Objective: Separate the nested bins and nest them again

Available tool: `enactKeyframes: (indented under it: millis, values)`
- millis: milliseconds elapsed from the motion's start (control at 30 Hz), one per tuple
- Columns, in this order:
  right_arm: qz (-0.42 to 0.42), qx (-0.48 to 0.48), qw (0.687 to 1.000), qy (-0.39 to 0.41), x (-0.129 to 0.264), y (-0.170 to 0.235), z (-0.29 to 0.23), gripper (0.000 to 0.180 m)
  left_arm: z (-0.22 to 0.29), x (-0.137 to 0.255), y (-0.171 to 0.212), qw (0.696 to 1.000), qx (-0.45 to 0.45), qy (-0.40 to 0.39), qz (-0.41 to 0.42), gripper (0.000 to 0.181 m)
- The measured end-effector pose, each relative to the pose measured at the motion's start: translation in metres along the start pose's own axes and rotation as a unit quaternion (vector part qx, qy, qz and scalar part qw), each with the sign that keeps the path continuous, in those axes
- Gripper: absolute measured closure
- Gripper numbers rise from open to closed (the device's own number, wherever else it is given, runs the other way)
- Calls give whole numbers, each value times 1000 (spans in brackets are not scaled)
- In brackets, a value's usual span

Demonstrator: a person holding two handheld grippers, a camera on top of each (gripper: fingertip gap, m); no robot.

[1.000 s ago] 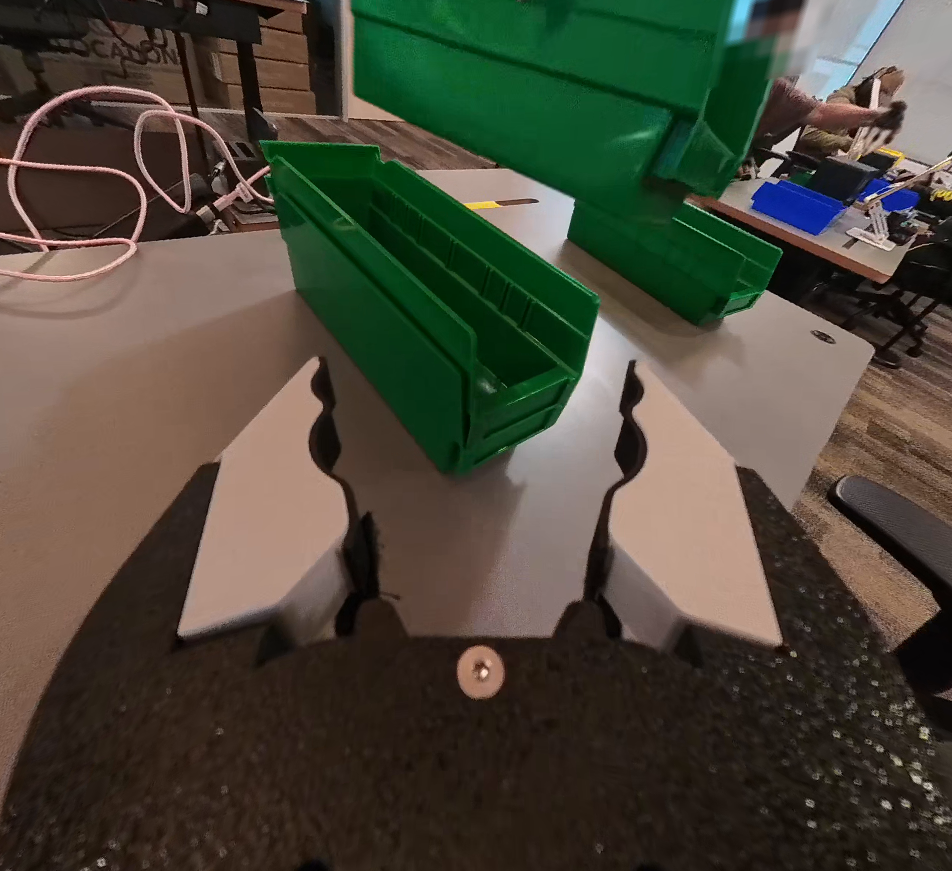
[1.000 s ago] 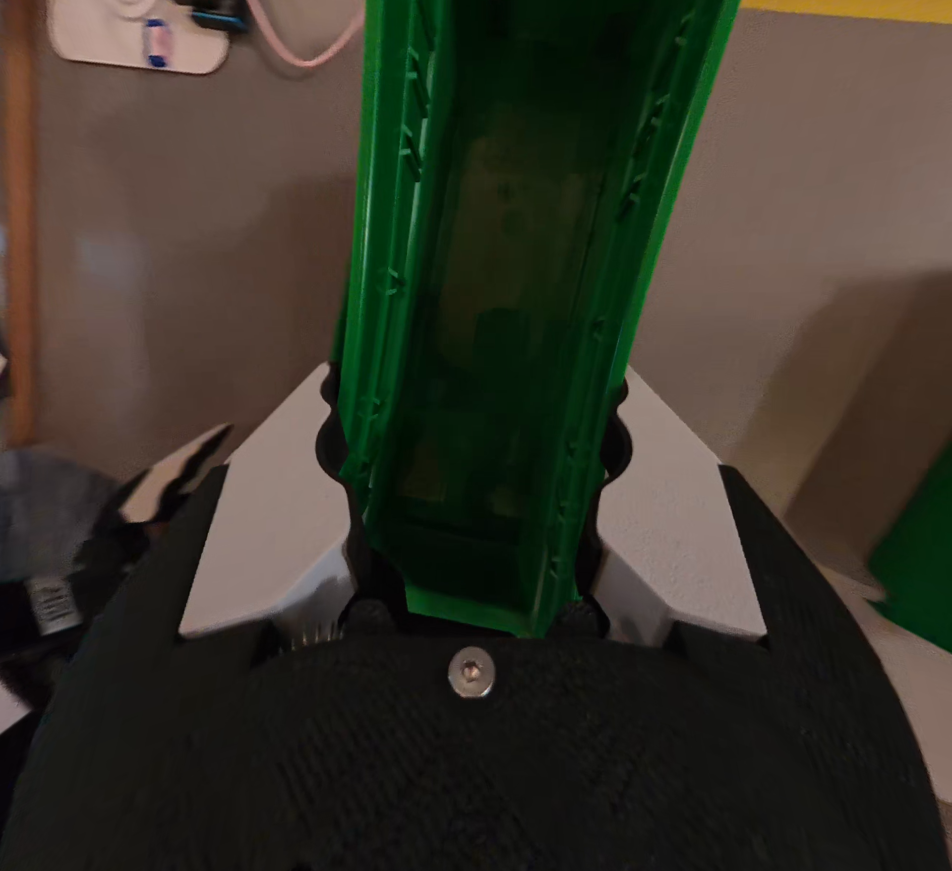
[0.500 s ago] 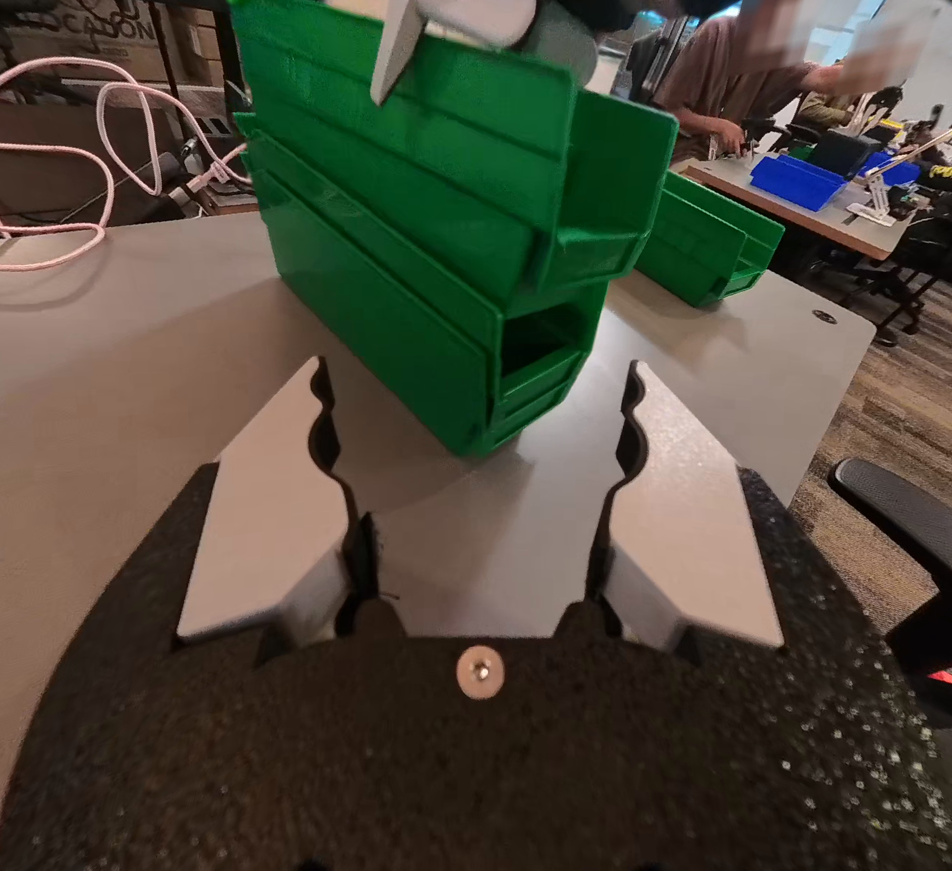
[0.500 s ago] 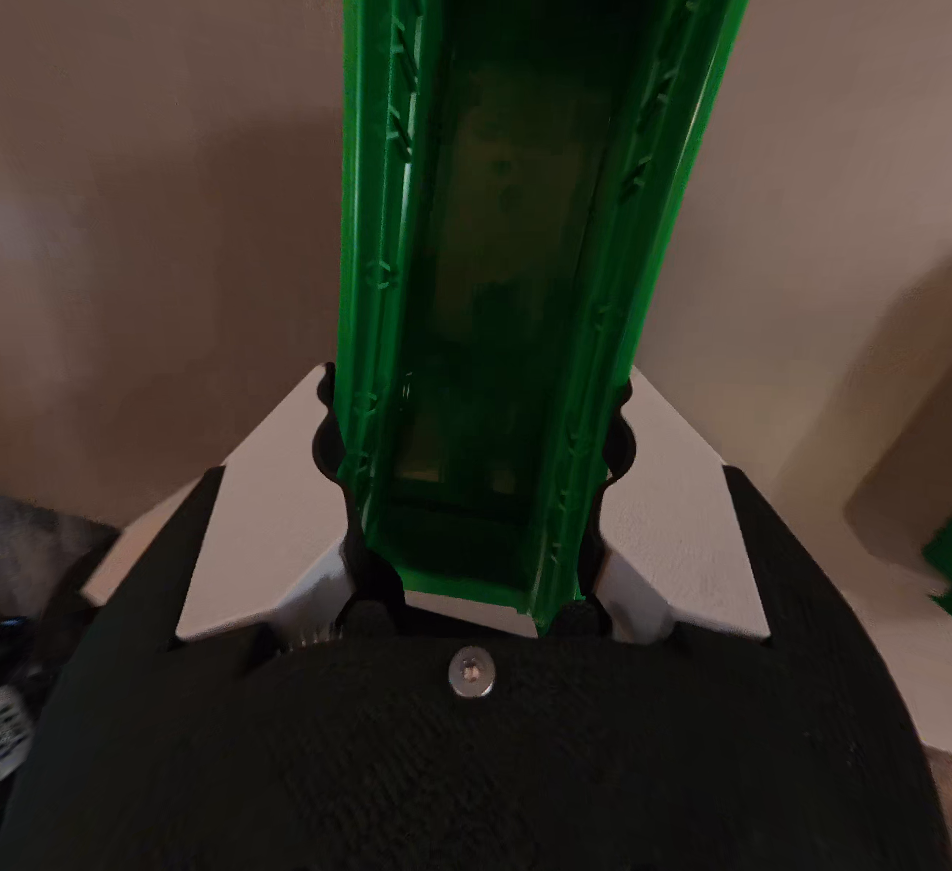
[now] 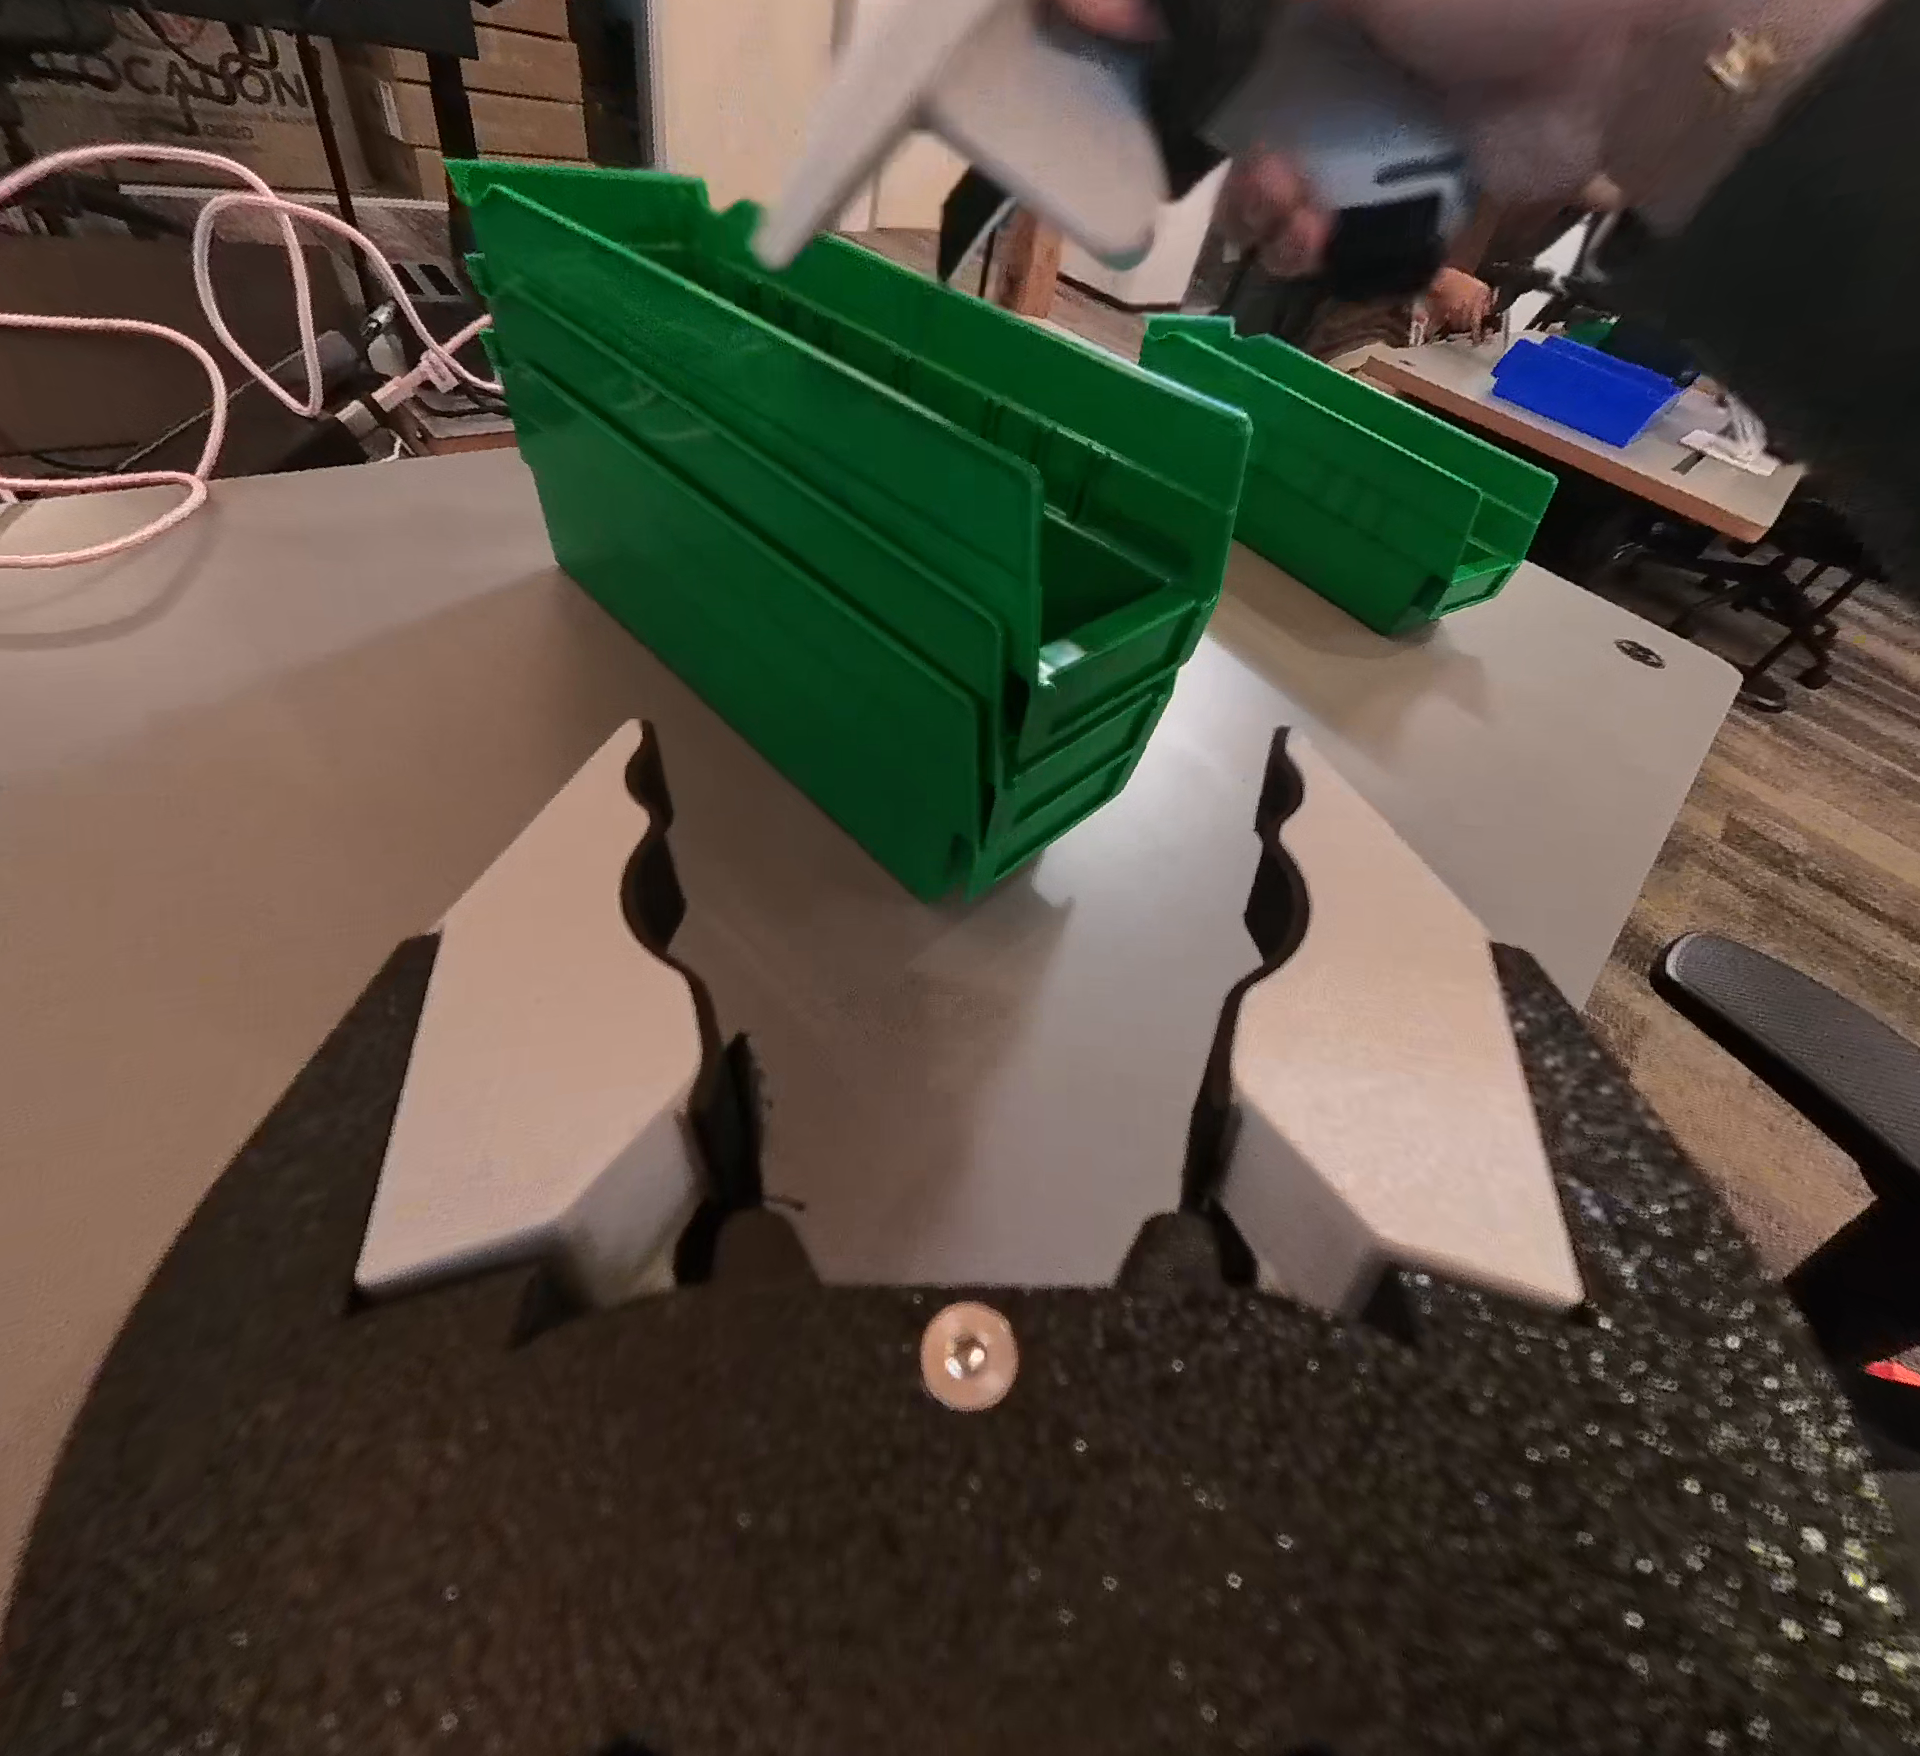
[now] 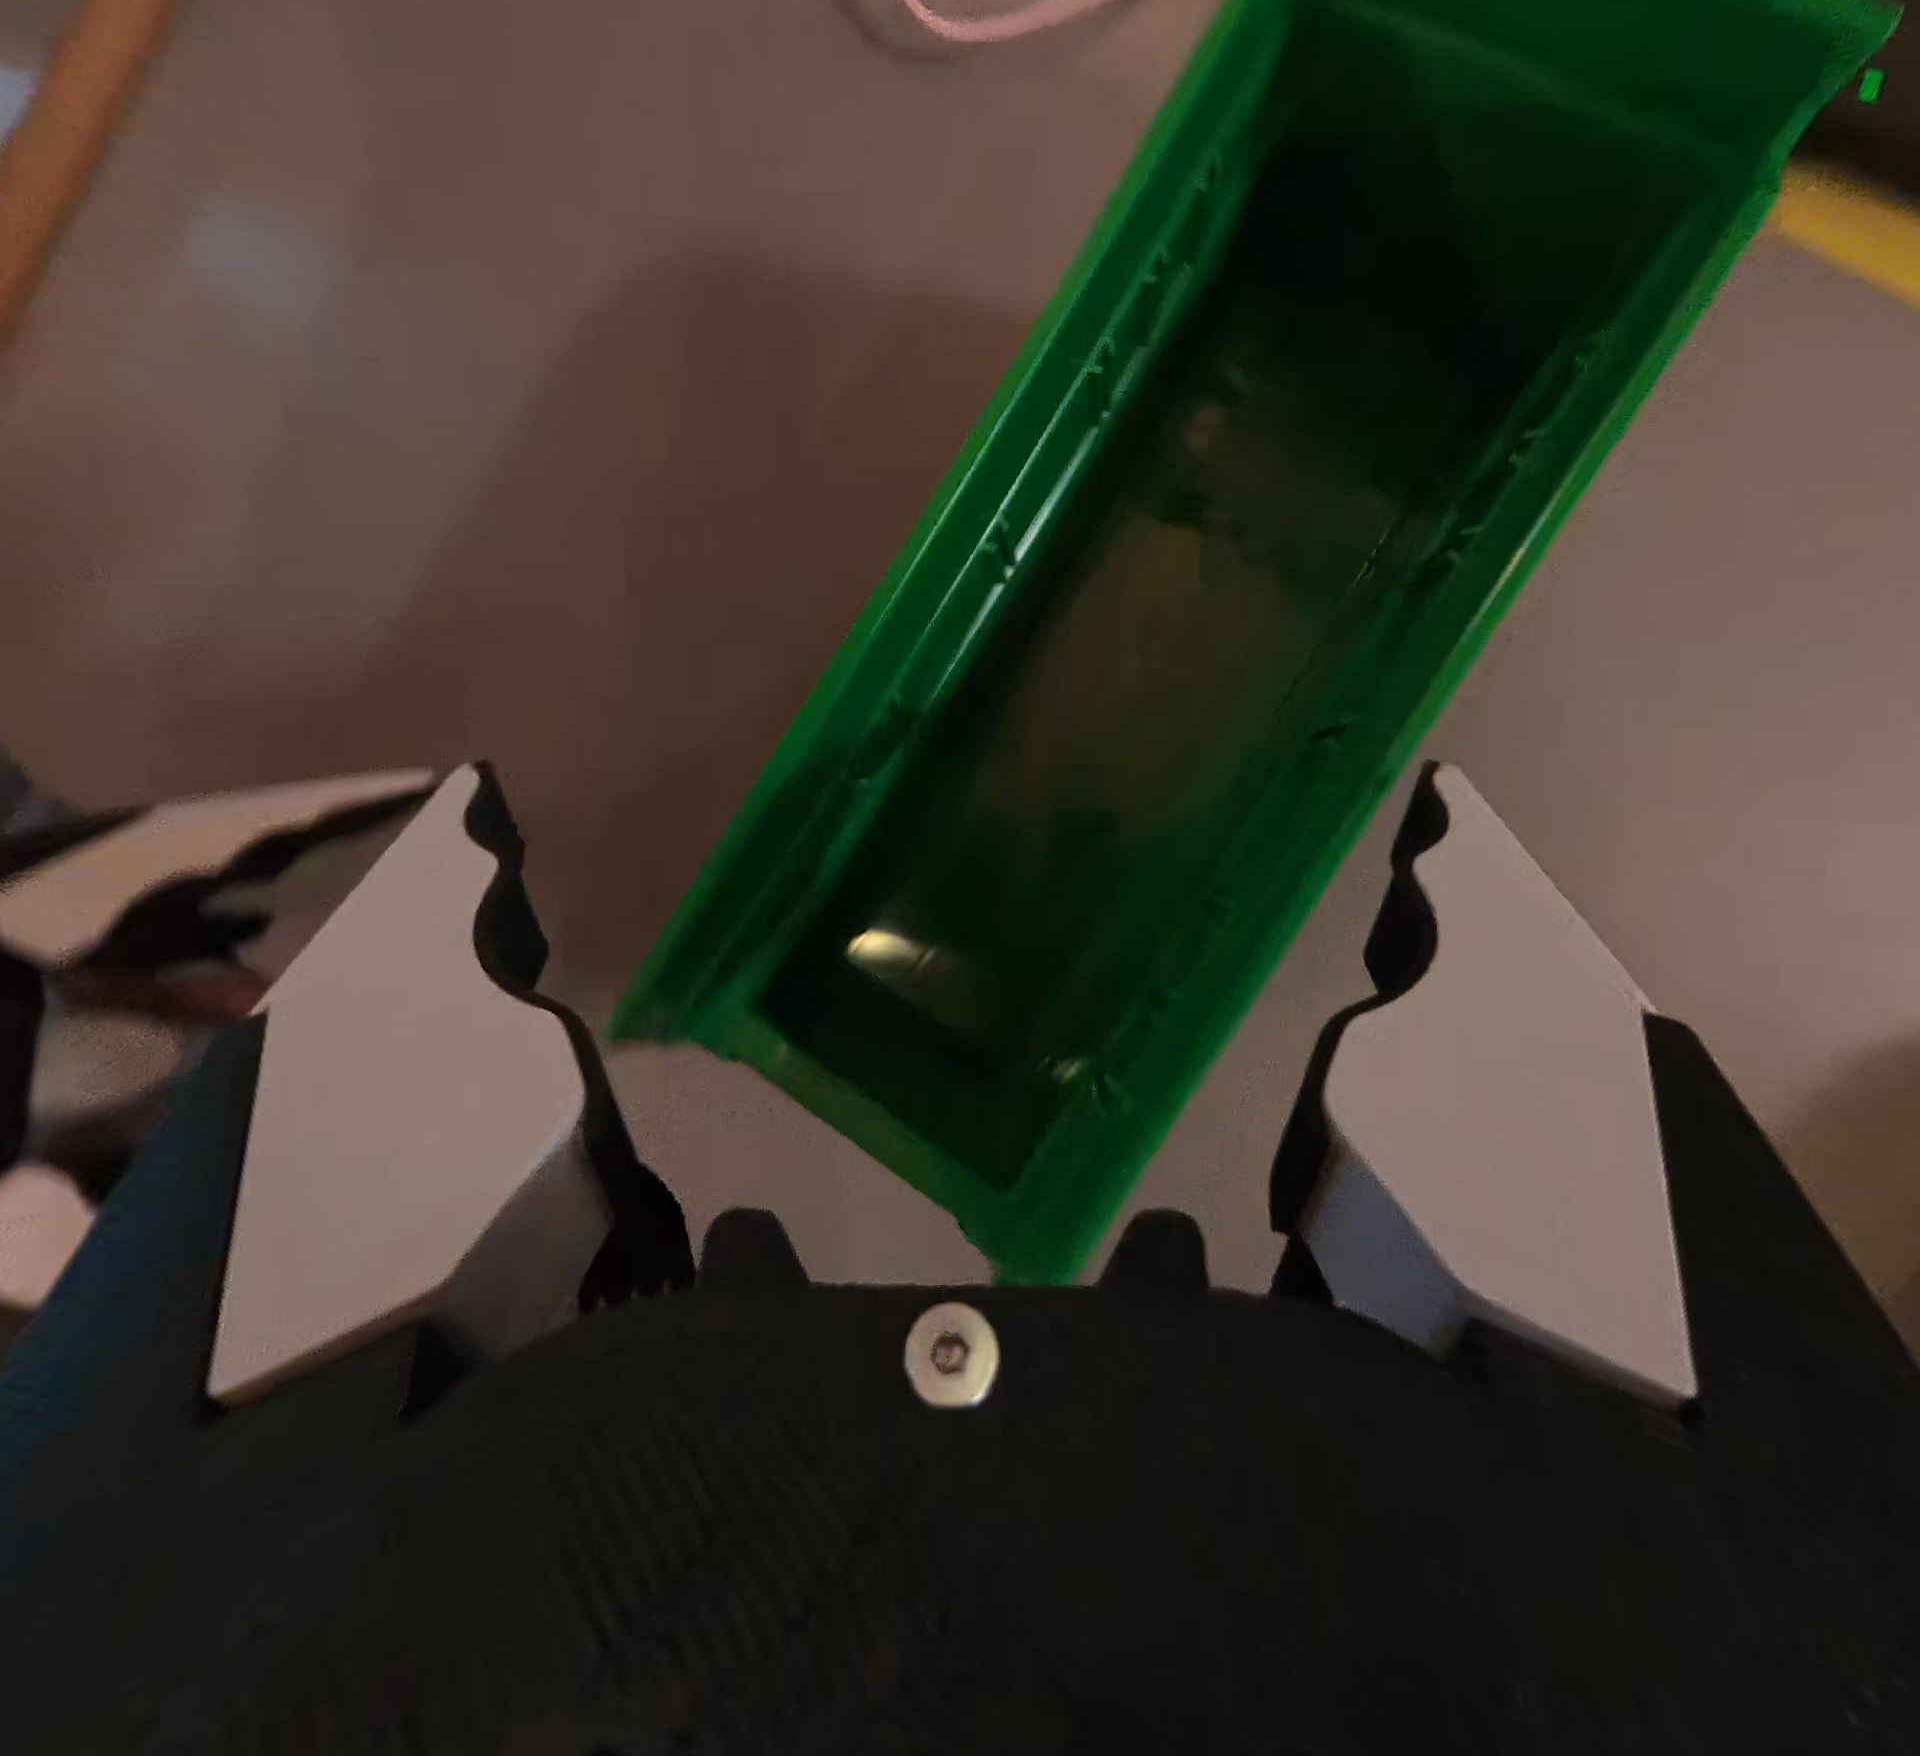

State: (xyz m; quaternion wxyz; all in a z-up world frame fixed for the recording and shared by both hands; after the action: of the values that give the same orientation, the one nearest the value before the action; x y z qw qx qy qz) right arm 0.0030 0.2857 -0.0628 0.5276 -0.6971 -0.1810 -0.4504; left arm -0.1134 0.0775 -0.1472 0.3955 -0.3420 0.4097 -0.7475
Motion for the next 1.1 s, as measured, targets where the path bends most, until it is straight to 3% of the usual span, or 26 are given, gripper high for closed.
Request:
enactKeyframes:
  millis: [167, 300, 400, 633, 767, 867, 1100]
  values:
    - [156, 84, 984, 10, 58, 87, 18, 21, -1, 1, 0, 1000, -1, -6, 9, 70]
    - [236, 47, 961, 134, 94, 188, 69, 23, -3, -1, 1, 1000, 0, -16, 6, 70]
    - [304, -4, 923, 236, 117, 258, 108, 20, -2, -3, 1, 1000, -3, -23, 4, 70]
    - [324, -84, 855, 395, 128, 383, 152, 20, -2, -12, 8, 999, -14, -36, -14, 70]
    - [320, -117, 850, 402, 110, 402, 162, 20, -4, -19, 14, 999, -7, -35, -28, 70]
    - [333, -122, 850, 390, 106, 389, 161, 20, -4, -24, 19, 999, -7, -37, -39, 70]
    - [270, -175, 850, 418, 86, 375, 181, 20, -3, -34, 28, 998, -9, -32, -61, 70]
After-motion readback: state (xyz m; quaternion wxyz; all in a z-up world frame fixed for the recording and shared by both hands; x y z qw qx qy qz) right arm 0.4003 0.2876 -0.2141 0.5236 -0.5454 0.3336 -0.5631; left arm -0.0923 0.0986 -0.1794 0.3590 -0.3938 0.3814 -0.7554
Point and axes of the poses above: each gripper's, where its closed fingertips meet, x back along the fingers, y out of its underside, z = x × y across the jaws, the point moved 10 cm from there along x, back along the fingers, and after that the axes turned 14 degrees about x, right-handed, at the moved point
